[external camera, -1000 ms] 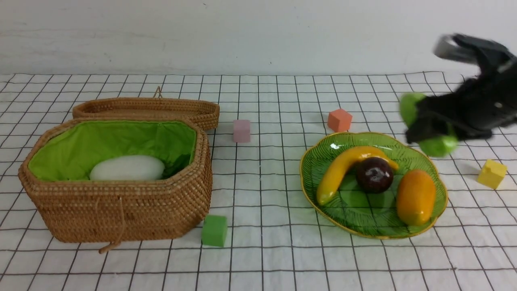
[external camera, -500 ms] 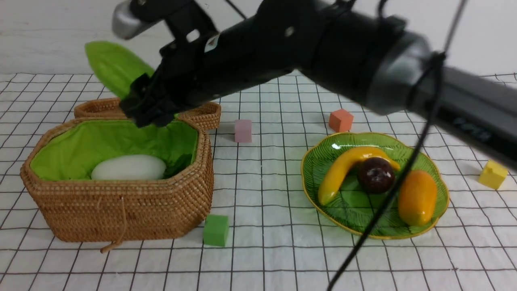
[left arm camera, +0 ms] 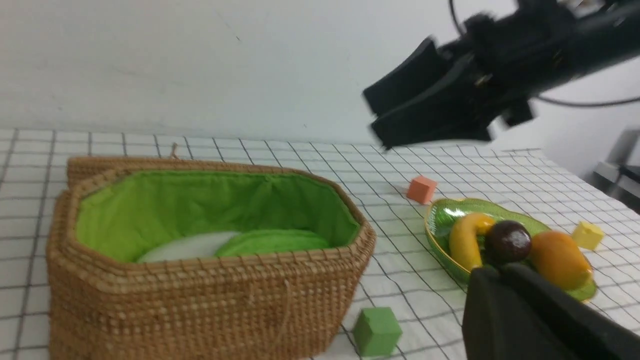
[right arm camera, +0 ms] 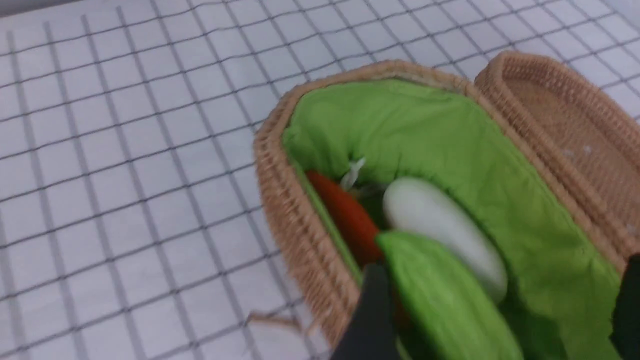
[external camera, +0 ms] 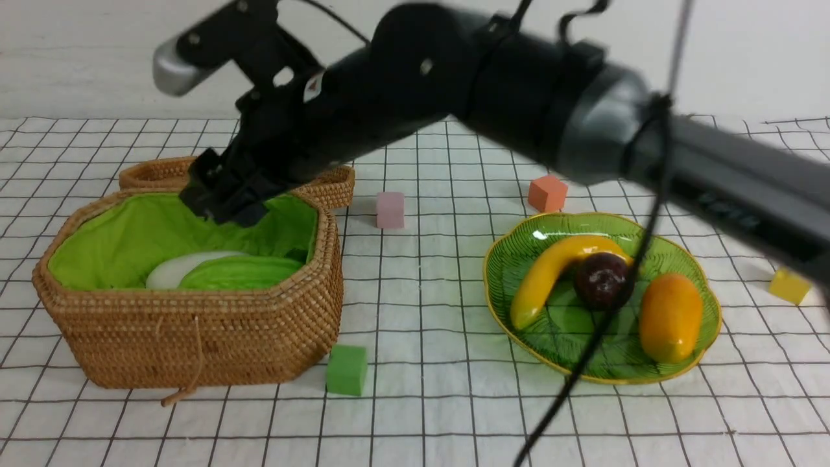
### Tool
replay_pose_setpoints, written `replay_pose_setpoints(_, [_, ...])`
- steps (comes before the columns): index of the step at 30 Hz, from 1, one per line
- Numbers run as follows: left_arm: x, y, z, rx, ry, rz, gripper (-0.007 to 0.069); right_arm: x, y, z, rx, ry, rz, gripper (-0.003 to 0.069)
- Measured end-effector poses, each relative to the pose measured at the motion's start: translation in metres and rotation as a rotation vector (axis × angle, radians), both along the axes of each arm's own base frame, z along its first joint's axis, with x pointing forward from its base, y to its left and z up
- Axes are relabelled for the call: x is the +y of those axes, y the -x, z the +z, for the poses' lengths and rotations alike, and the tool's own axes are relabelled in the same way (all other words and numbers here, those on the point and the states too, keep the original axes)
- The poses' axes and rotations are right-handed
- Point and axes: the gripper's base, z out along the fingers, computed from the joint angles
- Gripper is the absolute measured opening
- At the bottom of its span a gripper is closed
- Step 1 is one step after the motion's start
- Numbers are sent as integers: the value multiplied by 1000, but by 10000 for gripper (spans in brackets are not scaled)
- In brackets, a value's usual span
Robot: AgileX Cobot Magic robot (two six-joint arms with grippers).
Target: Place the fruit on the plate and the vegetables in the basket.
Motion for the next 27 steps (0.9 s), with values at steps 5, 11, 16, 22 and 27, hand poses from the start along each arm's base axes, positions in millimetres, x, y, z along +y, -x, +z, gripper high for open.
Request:
replay_pose_setpoints(5, [-8,5,-5,68,15,-104,-13,-69,44,62,109,165,-161,295])
replay_pose_setpoints(11, [-21,12,-5,38,7,-264,-13,-132,88,89,138,157,-393,-4])
replay_pose_setpoints(16, [-28,12,-15,28,-27,-317,-13,-172,128,75,238,147,-488,-2])
replay_pose_setpoints(22, [-34,9,-28,60,-32,-336,-10,-225,184,26,382,169,-603,29])
replay_pose_setpoints(27, [-34,9,-27,58,-28,-337,-5,-247,207,8,395,171,-613,39])
